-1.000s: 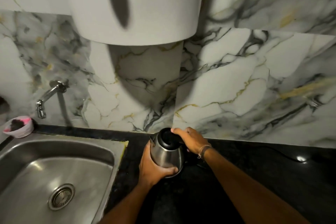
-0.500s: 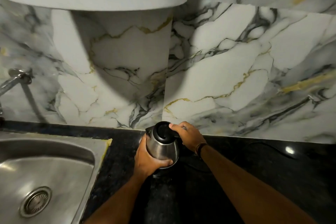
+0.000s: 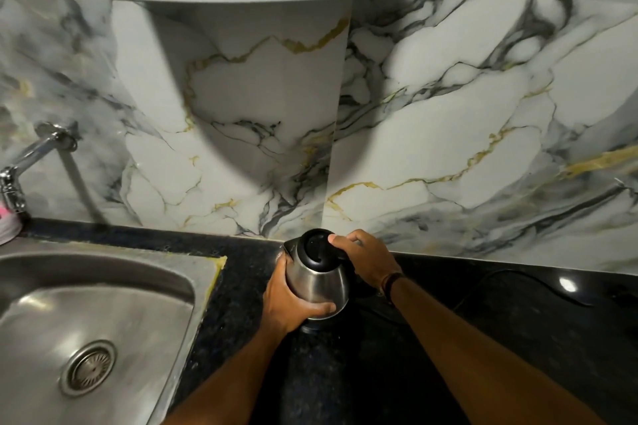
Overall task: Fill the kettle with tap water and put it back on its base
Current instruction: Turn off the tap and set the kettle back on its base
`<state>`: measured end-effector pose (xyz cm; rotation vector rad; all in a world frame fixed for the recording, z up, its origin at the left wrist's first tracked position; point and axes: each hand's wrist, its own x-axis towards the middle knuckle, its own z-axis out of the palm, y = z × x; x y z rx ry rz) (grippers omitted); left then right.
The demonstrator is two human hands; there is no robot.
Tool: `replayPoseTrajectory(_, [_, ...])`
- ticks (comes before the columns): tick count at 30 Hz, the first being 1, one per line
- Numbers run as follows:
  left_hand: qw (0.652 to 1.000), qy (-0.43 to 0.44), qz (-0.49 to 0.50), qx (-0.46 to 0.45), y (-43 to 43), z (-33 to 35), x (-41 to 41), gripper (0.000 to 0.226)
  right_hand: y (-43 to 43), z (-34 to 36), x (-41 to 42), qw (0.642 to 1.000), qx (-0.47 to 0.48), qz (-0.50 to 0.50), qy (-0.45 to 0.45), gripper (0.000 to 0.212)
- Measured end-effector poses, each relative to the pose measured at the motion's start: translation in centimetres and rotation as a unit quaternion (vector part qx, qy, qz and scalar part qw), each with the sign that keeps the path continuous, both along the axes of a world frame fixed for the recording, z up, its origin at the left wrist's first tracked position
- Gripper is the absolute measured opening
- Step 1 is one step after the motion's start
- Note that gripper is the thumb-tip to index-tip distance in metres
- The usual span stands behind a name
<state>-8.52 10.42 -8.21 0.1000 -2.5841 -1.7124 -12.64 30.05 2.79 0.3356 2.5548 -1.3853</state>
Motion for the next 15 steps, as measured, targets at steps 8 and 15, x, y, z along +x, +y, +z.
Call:
replayPoseTrajectory(8, [1.0,0.009,-0.011,-0.001,0.2,-0.6,0.1,0.134,0.5,-0.3,0.7,1.0,-0.005,0.007,-0.002,0.064])
replayPoseTrajectory(15, [1.0,0.019,-0.019,0.016,0.0,-0.8,0.6,0.133,0.3,-0.3,1.3,1.0,-0.021,0.002,-0.005,0.064])
